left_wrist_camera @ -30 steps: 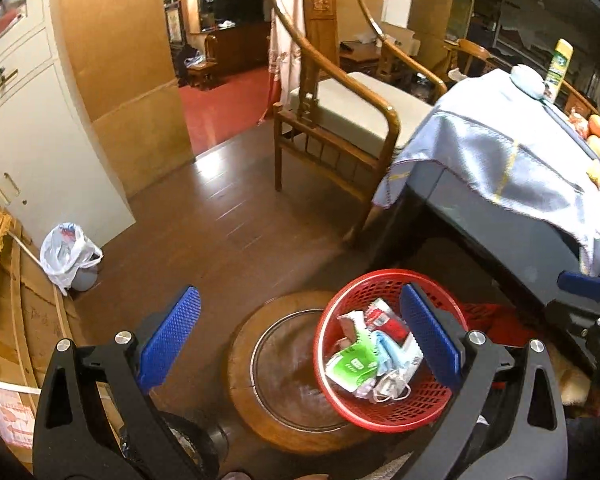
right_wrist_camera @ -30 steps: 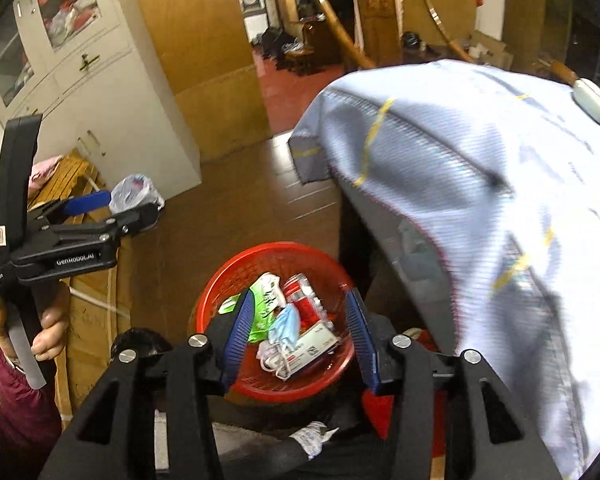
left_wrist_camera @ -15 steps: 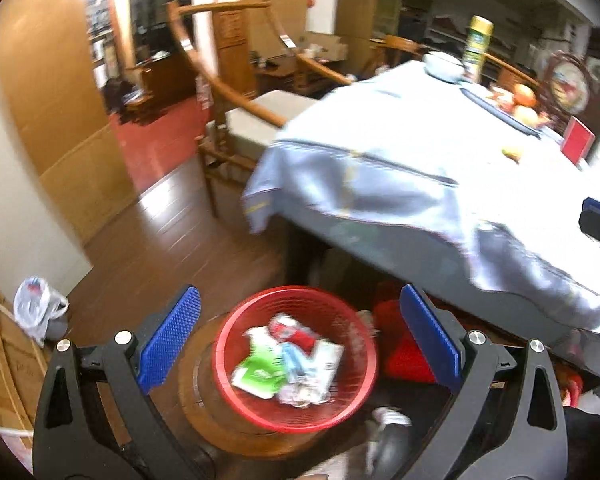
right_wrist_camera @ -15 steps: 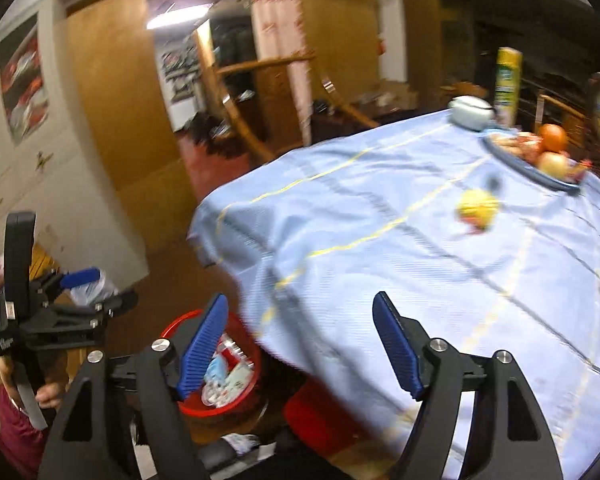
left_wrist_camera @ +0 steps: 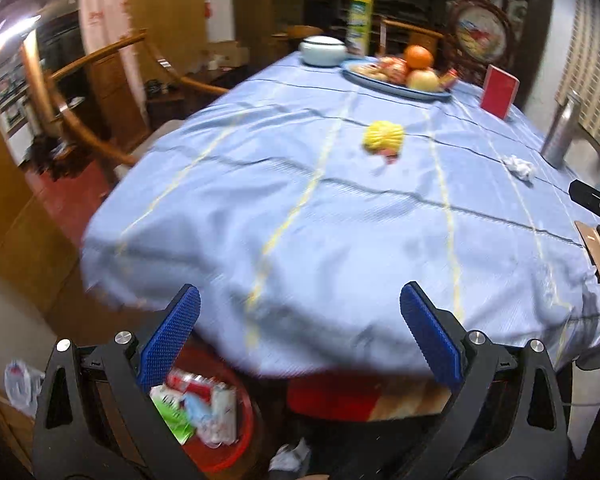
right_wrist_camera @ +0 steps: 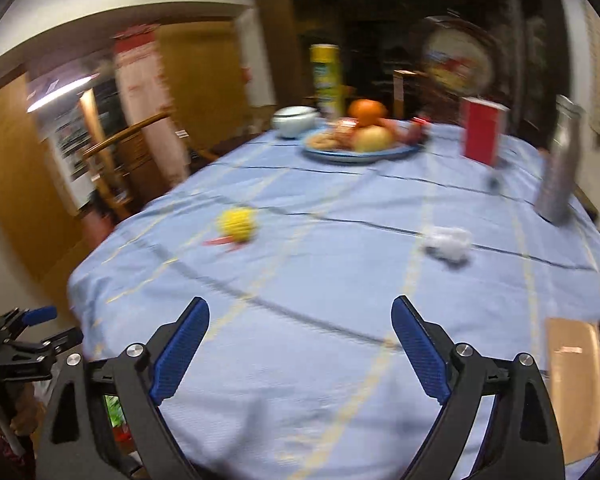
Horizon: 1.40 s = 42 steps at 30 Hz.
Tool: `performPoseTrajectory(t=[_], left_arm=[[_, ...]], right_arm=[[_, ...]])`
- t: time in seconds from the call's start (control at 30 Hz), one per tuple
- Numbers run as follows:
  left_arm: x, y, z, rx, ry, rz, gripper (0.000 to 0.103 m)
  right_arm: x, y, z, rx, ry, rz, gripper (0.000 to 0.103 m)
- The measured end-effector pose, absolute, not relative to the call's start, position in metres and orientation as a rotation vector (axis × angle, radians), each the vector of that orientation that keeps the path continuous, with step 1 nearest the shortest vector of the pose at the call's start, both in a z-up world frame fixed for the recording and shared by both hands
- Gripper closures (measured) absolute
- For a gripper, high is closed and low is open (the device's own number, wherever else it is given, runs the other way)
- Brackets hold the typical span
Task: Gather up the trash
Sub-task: 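Raise both tools back over the table, then grasp the yellow mesh fruit net with the left tool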
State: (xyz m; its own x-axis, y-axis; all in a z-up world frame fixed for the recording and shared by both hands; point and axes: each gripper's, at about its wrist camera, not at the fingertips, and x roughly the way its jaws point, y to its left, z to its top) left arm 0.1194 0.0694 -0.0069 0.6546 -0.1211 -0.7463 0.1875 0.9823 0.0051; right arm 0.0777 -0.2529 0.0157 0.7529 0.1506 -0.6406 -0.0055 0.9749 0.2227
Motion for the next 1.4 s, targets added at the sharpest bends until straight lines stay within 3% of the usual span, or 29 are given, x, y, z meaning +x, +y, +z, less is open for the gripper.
performPoseTrajectory(t=[0.7, 0.87, 1.07, 1.4], left_arm=[[0.333, -0.062, -0.033, 0.067, 0.974, -0.268, 0.007], [0.349, -0.070, -0.058, 0.060, 1.023, -0.276, 0.007], [0.341, -0.084, -0.062, 0.191, 0.979, -0.236, 0.006], [0.345, -0.082, -0.062, 0.168, 0.990, -0.242, 0.005]], right_arm=[[0.183, -0.366, -0.024, 0.334, 0.764, -0.165, 0.010], [0.191, -0.369, -0.037, 0.342, 0.807, -0.171, 0.010], [0.204, -0.359, -0.052, 0.307, 0.857, -0.154, 0.010], [0.220, -0.346, -0.070, 0.250, 0.920, -0.164, 0.010]])
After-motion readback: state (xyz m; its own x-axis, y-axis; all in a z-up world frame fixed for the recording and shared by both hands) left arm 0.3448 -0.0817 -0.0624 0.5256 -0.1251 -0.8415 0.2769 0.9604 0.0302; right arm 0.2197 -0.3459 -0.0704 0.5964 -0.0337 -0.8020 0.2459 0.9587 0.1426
